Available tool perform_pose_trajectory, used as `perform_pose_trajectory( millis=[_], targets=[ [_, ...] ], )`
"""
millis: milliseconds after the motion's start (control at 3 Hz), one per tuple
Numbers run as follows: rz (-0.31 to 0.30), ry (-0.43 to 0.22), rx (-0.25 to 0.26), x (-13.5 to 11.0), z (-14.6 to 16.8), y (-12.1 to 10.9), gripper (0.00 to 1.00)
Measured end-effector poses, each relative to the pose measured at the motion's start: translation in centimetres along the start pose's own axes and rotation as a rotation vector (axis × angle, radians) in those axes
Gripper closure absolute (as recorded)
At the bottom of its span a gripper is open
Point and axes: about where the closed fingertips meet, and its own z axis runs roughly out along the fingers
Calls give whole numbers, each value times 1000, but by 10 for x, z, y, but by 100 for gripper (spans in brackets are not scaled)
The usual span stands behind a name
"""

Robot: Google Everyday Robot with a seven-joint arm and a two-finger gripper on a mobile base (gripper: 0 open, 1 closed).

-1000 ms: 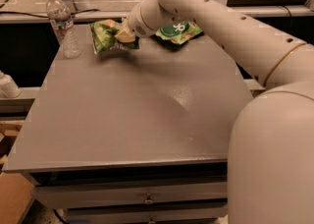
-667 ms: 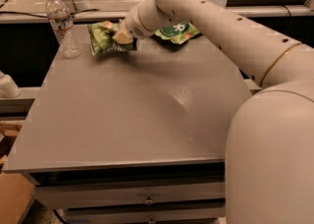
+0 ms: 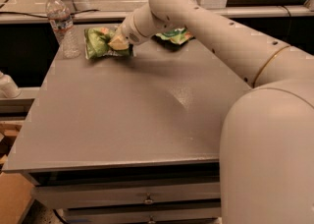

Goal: Move green jalapeno chip bag near water bottle

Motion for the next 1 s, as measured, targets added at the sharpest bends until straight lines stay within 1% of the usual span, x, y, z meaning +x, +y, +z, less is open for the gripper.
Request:
perform_pose_trajectory(
  millis=[333, 1000],
  targets=[
    [19, 6, -16, 2, 8, 5, 82],
    [25, 4, -25, 1, 10, 8, 35]
  ],
)
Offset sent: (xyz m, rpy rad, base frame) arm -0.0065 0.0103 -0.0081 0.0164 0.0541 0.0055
